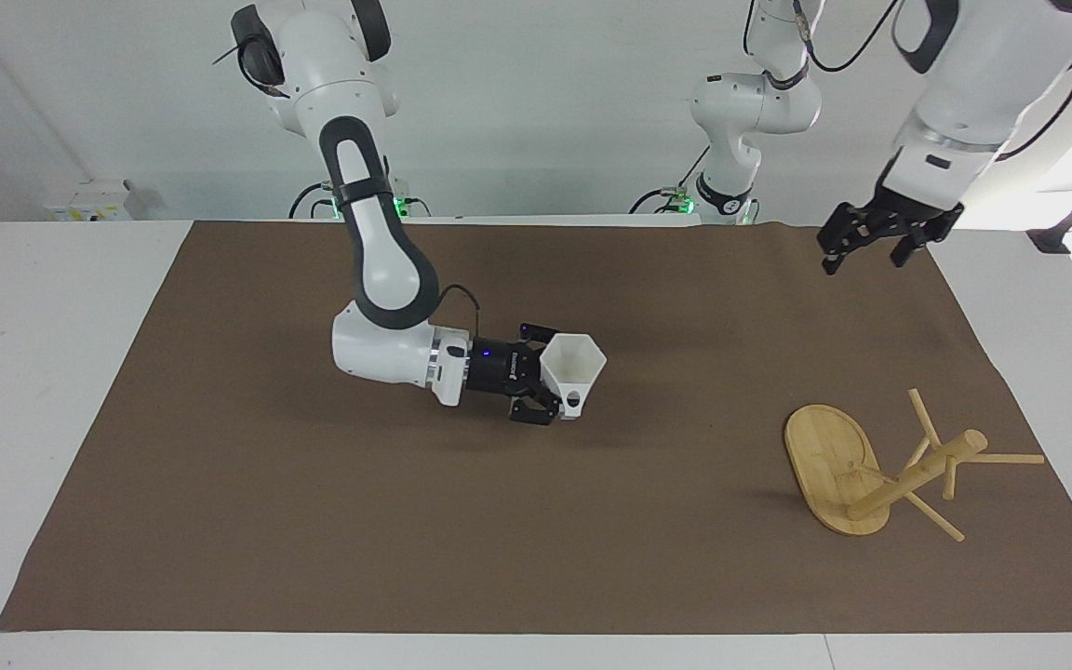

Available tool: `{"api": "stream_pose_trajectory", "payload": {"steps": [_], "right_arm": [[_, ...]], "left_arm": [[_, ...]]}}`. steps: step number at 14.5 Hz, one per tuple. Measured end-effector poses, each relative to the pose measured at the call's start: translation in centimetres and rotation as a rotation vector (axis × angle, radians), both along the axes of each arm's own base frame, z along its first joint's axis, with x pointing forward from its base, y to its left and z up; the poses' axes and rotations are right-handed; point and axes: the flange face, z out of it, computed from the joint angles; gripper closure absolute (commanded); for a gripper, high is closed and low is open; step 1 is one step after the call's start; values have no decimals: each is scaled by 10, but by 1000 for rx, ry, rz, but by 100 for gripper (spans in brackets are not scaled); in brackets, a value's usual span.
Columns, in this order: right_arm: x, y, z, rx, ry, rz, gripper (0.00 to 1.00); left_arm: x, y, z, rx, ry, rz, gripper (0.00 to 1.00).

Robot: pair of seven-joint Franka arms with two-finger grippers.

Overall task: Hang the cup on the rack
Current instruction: 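Carry the mug with the right gripper toward the left gripper, then grasp the mug with the left gripper from the right gripper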

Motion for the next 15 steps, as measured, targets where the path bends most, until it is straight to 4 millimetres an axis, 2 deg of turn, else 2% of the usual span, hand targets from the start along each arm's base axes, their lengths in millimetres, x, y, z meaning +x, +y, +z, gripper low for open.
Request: {"api": "stream_pose_trajectory", "payload": {"steps": [2,3,5,8,12,15], "right_arm": [[-14,30,-1,7,18,-28,73],[-20,42,-1,4,25,-39,73],[-29,56,-3,-14,28,-47,73],[-29,56,-2,-18,26,-53,73],[-27,53,-2,-19,25,-58,73],[-26,53,-2,-19,25,-59,73]], "left_arm": [[-13,-54,-22,-23,-31,58,0],[-17,-74,-31,-36,-47,68,0],[-19,-102,-41,-75,-65,97,0],[-15,-119,-54,-107,-69,135,0],[1,-131,-86,-120,-68,189,0],[2,-149,-105,-131,-64,209,1]]}}
